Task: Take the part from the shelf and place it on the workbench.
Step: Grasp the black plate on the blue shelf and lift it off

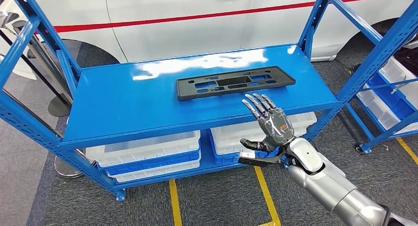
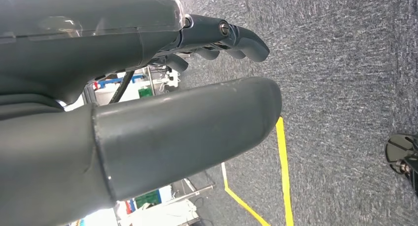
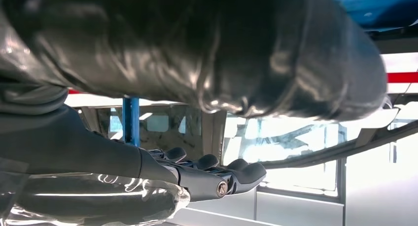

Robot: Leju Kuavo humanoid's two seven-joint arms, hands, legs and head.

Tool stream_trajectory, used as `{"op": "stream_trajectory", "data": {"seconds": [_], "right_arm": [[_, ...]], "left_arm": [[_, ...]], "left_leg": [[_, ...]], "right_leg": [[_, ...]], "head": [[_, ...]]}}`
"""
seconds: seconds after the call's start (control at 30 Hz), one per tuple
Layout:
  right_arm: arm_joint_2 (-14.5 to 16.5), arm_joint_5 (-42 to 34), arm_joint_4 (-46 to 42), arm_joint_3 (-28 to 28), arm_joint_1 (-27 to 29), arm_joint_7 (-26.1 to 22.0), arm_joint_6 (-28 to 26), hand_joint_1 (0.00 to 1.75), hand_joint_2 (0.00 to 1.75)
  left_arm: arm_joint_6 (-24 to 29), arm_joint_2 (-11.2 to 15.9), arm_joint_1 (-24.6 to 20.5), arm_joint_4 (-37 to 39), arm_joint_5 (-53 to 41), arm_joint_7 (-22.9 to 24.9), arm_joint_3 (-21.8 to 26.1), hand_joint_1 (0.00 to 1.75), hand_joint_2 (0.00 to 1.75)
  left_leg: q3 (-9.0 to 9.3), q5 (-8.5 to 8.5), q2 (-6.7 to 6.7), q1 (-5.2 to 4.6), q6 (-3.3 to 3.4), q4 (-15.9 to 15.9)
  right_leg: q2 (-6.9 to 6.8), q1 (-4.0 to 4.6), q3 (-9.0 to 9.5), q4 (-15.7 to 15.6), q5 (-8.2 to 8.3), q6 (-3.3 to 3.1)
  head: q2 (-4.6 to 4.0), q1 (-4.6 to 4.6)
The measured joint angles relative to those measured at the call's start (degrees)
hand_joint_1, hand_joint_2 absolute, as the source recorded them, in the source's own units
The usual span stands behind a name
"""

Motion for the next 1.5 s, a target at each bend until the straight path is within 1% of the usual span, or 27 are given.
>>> {"op": "stream_trajectory", "data": {"seconds": [1.0,1.1,1.17,1.2,1.23,1.27,1.3,1.33,1.4,1.43,1.47,1.5], "right_arm": [[0.0,-0.3,-0.2,0.0,0.1,-0.1,0.7,0.00,0.00],[0.0,-0.3,-0.1,0.0,0.1,-0.1,0.9,0.00,0.00],[0.0,-0.3,-0.1,0.0,0.1,-0.1,1.0,0.00,0.00],[0.0,-0.3,-0.1,0.0,0.1,-0.1,1.0,0.00,0.00],[0.0,-0.3,-0.2,0.1,0.1,-0.1,1.1,0.00,0.00],[-0.1,-0.3,-0.2,0.0,0.1,-0.1,1.1,0.00,0.00],[-0.1,-0.3,-0.2,0.0,0.0,-0.1,1.1,0.00,0.00],[-0.1,-0.3,-0.2,0.0,0.0,-0.1,1.1,0.00,0.00],[-0.2,-0.3,-0.2,0.1,0.2,-0.1,1.3,0.00,0.00],[-0.2,-0.3,-0.1,0.1,0.4,-0.1,1.4,0.00,0.00],[-0.2,-0.3,-0.1,0.1,0.6,-0.1,1.5,0.00,0.00],[-0.2,-0.3,0.0,0.1,0.7,-0.1,1.5,0.00,0.00]], "left_arm": [[0.2,0.0,0.0,0.0,0.1,0.3,0.0,0.00,0.00],[0.2,0.0,0.0,0.0,0.3,0.3,0.0,0.00,0.00],[0.2,0.0,-0.1,0.0,0.4,0.3,0.0,0.00,0.00],[0.2,0.0,-0.1,0.0,0.4,0.3,0.0,0.00,0.00],[0.1,0.0,-0.1,0.0,0.5,0.3,0.0,0.00,0.00],[0.1,0.0,-0.2,0.0,0.5,0.3,0.0,0.00,0.00],[0.1,0.0,-0.2,0.0,0.5,0.3,0.0,0.00,0.00],[0.1,0.0,-0.2,0.0,0.6,0.3,0.0,0.00,0.00],[0.0,0.0,-0.1,0.0,0.6,0.3,0.0,0.00,0.00],[0.0,0.0,0.0,0.0,0.6,0.3,0.0,0.00,0.00],[0.0,0.0,0.0,0.0,0.6,0.3,0.0,0.00,0.00],[0.0,0.0,0.0,0.0,0.6,0.3,0.0,0.00,0.00]], "left_leg": [[0.00,0.00,0.00,0.00,0.00,0.0],[-0.20,-0.03,0.00,-0.25,0.10,0.4],[-0.48,0.06,0.00,-0.37,0.30,0.5],[-0.59,0.24,0.00,-0.38,0.52,0.3],[-0.41,0.65,0.03,-0.15,0.89,-0.2],[-0.17,1.13,0.05,0.05,1.31,-0.9],[0.10,1.58,0.10,0.28,1.70,-1.6],[0.37,1.92,0.16,0.49,1.97,-2.1],[0.48,1.88,0.23,0.49,2.11,-2.3],[0.68,1.67,0.22,0.51,2.08,-2.3],[1.04,1.33,0.18,0.55,1.99,-2.2],[1.58,0.85,0.11,0.64,1.84,-2.2]], "right_leg": [[0.00,0.00,0.00,0.0,0.00,0.00],[-0.01,-0.17,-0.07,-0.2,0.20,0.25],[-0.01,-0.27,-0.23,-0.4,0.43,0.59],[0.00,-0.26,-0.25,-0.5,0.60,0.83],[-0.05,-0.22,-0.31,-0.7,0.68,1.06],[-0.15,-0.14,-0.55,-0.4,0.57,1.25],[-0.24,-0.06,-1.31,0.7,0.08,1.38],[-0.36,-0.04,-2.79,3.2,-0.85,1.46],[-0.44,-0.24,-7.38,10.5,-2.77,1.71],[-0.48,-0.40,-9.53,13.3,-2.83,1.89],[-0.52,-0.58,-10.86,14.4,-1.78,2.07],[-0.56,-0.75,-11.07,13.0,0.45,2.23]], "head": [[0.00,0.00],[0.00,0.00],[0.00,-0.01],[0.00,-0.01],[0.00,-0.01],[0.00,0.00],[0.00,0.01],[0.00,0.02],[0.00,0.02],[0.00,0.02],[0.00,0.01],[0.00,0.01]]}}
